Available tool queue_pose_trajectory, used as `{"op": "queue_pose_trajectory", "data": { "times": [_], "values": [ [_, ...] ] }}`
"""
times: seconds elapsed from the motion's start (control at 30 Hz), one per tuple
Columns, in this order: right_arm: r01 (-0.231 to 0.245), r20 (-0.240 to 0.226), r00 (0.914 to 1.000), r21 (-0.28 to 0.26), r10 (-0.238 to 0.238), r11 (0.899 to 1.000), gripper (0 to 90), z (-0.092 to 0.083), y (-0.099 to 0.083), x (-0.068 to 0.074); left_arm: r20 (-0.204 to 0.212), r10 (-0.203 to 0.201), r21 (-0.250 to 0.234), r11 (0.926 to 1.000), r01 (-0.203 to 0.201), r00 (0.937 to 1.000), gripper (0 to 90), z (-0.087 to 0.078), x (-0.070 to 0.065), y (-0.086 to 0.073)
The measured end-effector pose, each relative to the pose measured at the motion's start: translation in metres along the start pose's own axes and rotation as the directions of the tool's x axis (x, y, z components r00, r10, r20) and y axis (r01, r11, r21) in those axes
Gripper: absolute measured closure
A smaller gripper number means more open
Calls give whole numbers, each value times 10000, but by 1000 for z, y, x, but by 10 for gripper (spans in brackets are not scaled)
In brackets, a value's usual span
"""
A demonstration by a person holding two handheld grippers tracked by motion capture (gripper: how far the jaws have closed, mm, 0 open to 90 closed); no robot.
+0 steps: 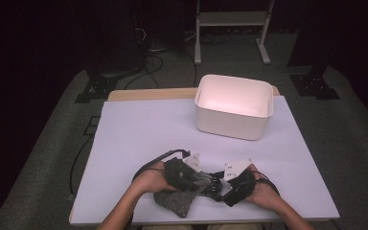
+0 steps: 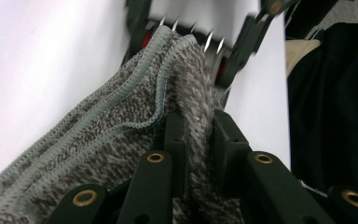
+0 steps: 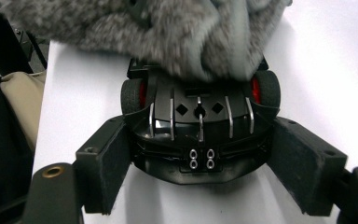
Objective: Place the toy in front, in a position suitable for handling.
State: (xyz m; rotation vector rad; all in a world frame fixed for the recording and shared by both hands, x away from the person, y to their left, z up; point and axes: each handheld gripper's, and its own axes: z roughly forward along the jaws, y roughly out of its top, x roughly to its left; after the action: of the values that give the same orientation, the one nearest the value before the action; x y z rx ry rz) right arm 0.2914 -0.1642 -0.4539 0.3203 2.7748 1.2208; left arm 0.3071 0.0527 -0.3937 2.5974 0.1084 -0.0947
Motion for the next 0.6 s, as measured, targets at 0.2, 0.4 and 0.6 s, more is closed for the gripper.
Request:
{"op": "queue_pose_trajectory", "data": {
  "times": [0.2,0.4,0.6],
  "values": [
    [225,105,9997,71,-225,9997,233,4,3,1,166,497,93,9987,-499,9986,768,9,-3,23],
    [117,85,9999,36,-117,9999,233,4,3,1,187,431,202,9989,-435,9989,775,9,1,24],
    [143,70,9999,-64,-143,9999,232,6,5,-1,146,391,-84,9992,-390,9991,774,7,2,21]
  ]
}}
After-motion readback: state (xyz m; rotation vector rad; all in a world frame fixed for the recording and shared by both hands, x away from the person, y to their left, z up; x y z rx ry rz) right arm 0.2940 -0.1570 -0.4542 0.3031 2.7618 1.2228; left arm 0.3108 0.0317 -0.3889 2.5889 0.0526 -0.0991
